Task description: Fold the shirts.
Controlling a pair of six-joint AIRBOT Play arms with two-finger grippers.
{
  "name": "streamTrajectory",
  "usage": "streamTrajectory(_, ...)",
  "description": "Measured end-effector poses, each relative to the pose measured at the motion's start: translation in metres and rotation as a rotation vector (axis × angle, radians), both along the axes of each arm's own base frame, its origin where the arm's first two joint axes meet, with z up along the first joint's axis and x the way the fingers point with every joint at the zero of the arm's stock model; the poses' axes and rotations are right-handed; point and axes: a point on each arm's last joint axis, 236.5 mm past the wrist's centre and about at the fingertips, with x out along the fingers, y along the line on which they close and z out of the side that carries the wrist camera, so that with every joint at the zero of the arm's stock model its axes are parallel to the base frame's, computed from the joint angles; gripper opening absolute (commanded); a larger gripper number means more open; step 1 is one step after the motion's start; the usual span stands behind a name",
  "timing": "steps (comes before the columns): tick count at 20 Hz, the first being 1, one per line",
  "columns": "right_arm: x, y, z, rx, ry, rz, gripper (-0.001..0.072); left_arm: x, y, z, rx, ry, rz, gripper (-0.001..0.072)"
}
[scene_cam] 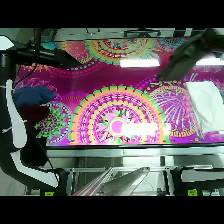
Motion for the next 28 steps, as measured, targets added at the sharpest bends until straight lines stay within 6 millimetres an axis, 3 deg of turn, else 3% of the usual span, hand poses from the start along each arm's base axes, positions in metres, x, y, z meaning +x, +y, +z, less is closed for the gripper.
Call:
streamTrajectory(2,-0.017,-0.066,0.001,0.006,0.014,-0.14,0.0013,-0.003,-0.009,0.0,-0.001,-0.001,-0.018,0.0015)
streamTrajectory(4,-0.043,-0.116,-0.008,0.008,0.064,-0.234,0.0013,-0.007,-0.019,0.0,-0.001,-0.002,-0.038,0.0015)
streamTrajectory(6,-0.074,-0.145,-0.024,0.02,0.153,-0.281,0.0013,-0.012,-0.028,0.0,-0.001,-0.002,-0.06,0.0015)
streamTrajectory(8,-0.108,-0.162,-0.047,0.033,0.273,-0.301,0.0012,-0.017,-0.037,0.0,0.0,0.0,-0.08,0.0015)
streamTrajectory(12,-0.169,-0.164,-0.099,0.1,0.47,-0.326,0.0012,-0.024,-0.05,0.0,0.0,-0.001,-0.113,0.0015)
streamTrajectory(16,-0.219,-0.145,-0.18,0.22,0.633,-0.365,0.0014,-0.03,-0.06,0.0,0.001,0.001,-0.138,0.0015)
streamTrajectory(20,-0.254,-0.124,-0.246,0.306,0.737,-0.407,0.0016,-0.035,-0.065,0.0,0.002,0.002,-0.156,0.0015)
streamTrajectory(23,-0.269,-0.12,-0.267,0.311,0.776,-0.427,0.0027,-0.036,-0.066,0.0,0.002,0.002,-0.16,0.0016)
streamTrajectory(24,-0.273,-0.118,-0.27,0.309,0.79,-0.427,0.0166,-0.036,-0.066,-0.001,0.003,0.003,-0.162,0.0015)
streamTrajectory(26,-0.285,-0.113,-0.275,0.31,0.83,-0.414,0.0681,-0.036,-0.066,-0.001,0.003,0.003,-0.162,0.0015)
streamTrajectory(28,-0.295,-0.11,-0.275,0.313,0.864,-0.403,0.0706,-0.036,-0.067,-0.001,0.003,0.003,-0.162,0.0015)
